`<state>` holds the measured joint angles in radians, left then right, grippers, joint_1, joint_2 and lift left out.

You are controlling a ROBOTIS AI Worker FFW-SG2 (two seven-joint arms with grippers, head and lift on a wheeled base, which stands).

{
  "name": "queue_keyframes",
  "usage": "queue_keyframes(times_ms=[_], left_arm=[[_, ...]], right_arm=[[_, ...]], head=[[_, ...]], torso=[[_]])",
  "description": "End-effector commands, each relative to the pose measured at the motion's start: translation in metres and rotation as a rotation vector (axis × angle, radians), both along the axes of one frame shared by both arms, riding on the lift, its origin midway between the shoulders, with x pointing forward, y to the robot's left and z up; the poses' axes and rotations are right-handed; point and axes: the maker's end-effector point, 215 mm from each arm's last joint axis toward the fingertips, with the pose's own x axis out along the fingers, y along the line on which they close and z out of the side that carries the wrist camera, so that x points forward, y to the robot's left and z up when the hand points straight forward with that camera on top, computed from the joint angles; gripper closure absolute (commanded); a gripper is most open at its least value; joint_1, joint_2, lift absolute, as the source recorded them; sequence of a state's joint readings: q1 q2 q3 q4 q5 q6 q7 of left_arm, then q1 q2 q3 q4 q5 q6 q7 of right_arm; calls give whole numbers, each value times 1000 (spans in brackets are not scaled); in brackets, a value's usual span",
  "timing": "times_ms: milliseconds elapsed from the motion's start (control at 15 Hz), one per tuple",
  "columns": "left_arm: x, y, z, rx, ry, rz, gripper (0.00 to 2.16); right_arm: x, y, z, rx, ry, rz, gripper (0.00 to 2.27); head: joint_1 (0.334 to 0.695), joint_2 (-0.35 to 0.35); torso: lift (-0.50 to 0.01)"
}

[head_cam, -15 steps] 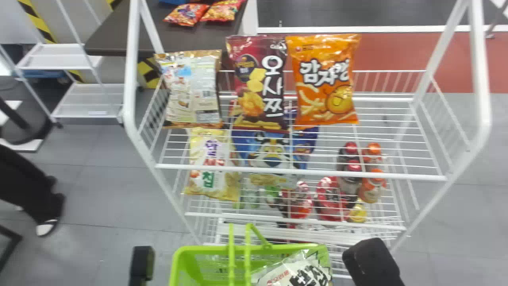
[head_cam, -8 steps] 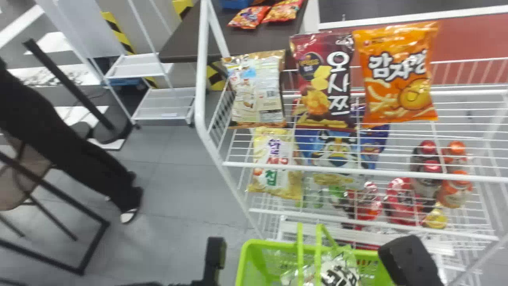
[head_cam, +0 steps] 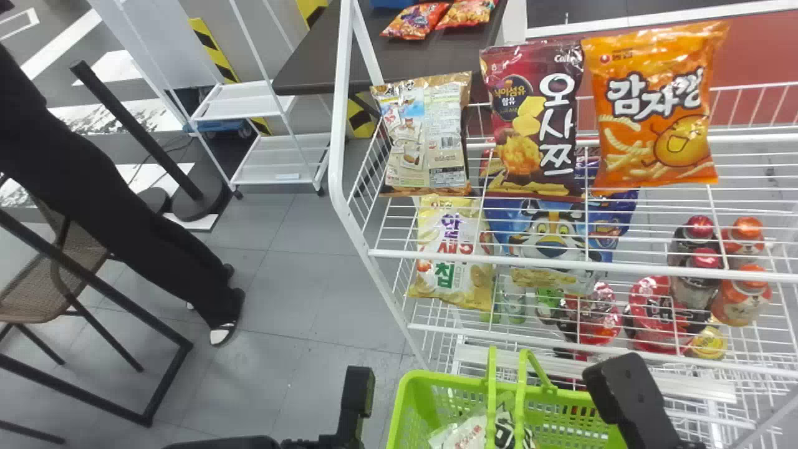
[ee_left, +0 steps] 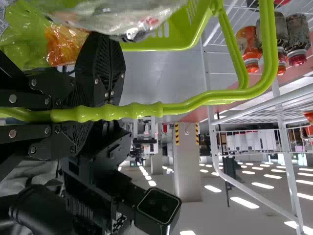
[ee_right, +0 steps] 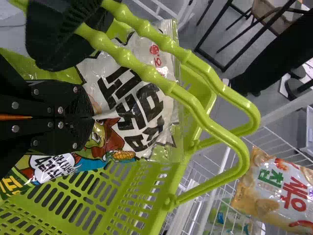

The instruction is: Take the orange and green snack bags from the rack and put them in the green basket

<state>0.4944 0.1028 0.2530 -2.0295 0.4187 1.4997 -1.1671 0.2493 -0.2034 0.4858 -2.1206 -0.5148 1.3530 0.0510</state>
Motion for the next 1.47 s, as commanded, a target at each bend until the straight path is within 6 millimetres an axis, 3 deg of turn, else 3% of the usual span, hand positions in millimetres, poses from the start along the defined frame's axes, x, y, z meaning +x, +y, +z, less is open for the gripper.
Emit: queue_keyframes(times_ms=[0,67,133,200,267,467,733,933,1067,1400], left_arm=[[0,0,0,-2,-1,0,2145],[1,1,1,-1,-3,1,2145],[1,1,1,-1,-3,1,2145],[1,0,1,-3,-3,1,2145],[2,1,1,-2,-6,2,2145],[2,1,1,-2,-6,2,2145],[1,0,1,-3,-6,0,2148],[1,0,0,1,-5,0,2148],[1,1,-3,10,0,1,2148],[0,3,-5,22,-1,0,2145]], right_arm=[[1,0,-13,12,42,-1,2057],[3,1,-13,31,46,-8,1717],[6,-1,-14,22,37,-14,1170],[8,-3,-15,19,35,-19,90],[12,-8,-16,9,30,-27,-2],[23,-28,-24,-64,-32,-44,60],[49,-55,-8,-100,-150,-105,63],[87,-72,24,-62,-262,-186,110],[131,-77,63,-7,-453,-256,144],[191,-87,123,32,-725,-341,137]], head=[[695,350],[695,350],[695,350],[695,350],[695,350],[695,350],[695,310],[695,223],[695,189],[695,124]], torso=[[0],[0],[0],[0],[0],[0],[0],[0],[0],[0]])
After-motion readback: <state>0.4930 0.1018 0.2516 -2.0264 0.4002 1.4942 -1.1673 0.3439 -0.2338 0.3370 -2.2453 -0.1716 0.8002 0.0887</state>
